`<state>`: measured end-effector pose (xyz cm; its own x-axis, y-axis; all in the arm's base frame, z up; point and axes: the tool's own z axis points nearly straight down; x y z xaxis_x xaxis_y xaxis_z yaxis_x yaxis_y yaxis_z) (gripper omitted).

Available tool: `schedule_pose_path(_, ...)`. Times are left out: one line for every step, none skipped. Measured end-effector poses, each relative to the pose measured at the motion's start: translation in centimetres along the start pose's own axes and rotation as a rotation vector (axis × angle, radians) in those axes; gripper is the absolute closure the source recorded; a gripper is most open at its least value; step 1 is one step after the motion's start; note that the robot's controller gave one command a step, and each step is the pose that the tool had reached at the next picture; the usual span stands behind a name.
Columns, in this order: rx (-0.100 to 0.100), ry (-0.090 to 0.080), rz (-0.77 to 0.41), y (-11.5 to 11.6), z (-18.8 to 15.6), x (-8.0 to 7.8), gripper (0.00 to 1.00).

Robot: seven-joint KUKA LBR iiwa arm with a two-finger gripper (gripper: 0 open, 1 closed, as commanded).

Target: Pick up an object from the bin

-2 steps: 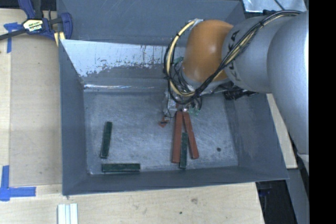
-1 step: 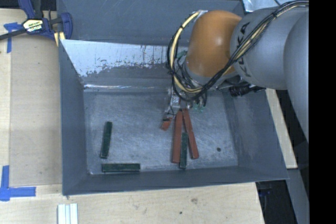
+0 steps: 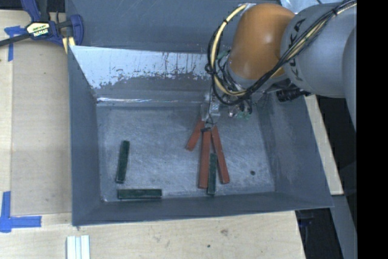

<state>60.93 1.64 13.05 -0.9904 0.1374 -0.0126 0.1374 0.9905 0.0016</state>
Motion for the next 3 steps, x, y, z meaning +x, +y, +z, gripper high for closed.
schedule_pose_path(0.001,0.007,0.035,-0.4,-4.3,3.7,0.0)
schedule_pose_path(0.001,0.01,0.036,-0.4,-4.1,3.8,0.0)
schedule_pose_path(0.001,0.008,0.124,1.7,6.2,5.2,0.0)
